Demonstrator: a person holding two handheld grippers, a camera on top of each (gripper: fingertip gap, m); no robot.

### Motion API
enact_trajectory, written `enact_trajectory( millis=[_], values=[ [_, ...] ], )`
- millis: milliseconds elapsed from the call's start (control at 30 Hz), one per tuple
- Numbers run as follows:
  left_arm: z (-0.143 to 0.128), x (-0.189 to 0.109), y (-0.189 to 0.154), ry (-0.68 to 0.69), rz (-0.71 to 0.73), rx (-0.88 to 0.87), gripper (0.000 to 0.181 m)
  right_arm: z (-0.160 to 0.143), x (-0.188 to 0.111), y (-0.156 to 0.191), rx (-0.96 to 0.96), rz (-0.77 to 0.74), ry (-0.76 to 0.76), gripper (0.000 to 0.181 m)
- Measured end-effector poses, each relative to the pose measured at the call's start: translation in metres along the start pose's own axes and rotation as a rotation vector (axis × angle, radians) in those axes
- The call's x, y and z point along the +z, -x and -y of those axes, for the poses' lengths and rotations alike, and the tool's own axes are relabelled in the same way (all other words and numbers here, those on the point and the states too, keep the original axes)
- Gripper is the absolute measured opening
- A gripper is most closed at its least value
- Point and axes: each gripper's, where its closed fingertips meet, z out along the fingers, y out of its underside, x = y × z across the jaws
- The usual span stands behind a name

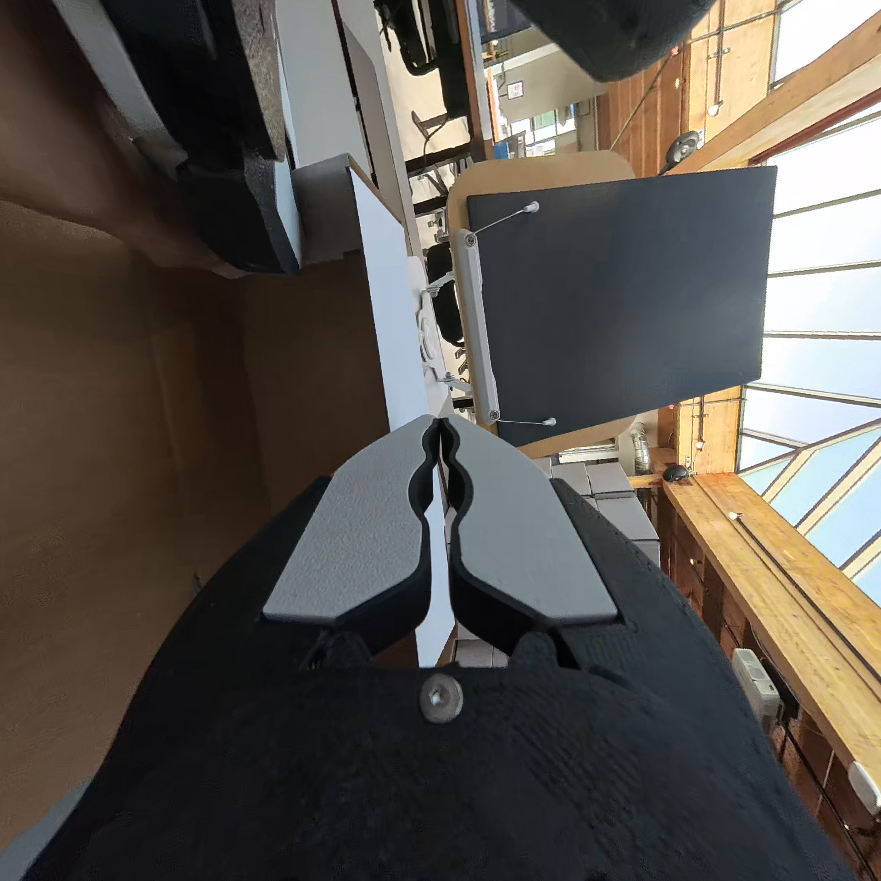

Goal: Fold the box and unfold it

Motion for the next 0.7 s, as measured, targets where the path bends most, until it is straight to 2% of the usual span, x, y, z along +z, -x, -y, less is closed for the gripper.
enact_trajectory(
  millis=[67,167,267,333,533,700],
  values=[
    [0.0,0.0,0.001,0.002,0.0,-0.008,0.006,-0.005,-0.014,0.005,0.095,0.006,-0.009,0.0],
    [0.0,0.001,0.003,0.003,-0.005,-0.034,0.006,-0.038,-0.027,0.003,0.189,-0.033,0.064,0.0],
    [0.0,0.001,0.003,0.003,0.0,-0.027,0.006,-0.073,-0.031,-0.01,0.266,-0.064,0.138,0.0],
    [0.0,0.001,0.003,0.004,0.006,-0.027,0.006,-0.085,-0.029,-0.016,0.299,-0.046,0.152,0.0],
    [0.0,0.002,0.005,0.007,0.006,-0.073,0.006,-0.087,-0.008,-0.002,0.018,0.068,0.266,0.0],
    [0.0,0.002,0.007,0.006,-0.033,-0.172,0.006,-0.077,-0.004,0.016,-0.078,0.124,0.33,0.0]
  ],
)
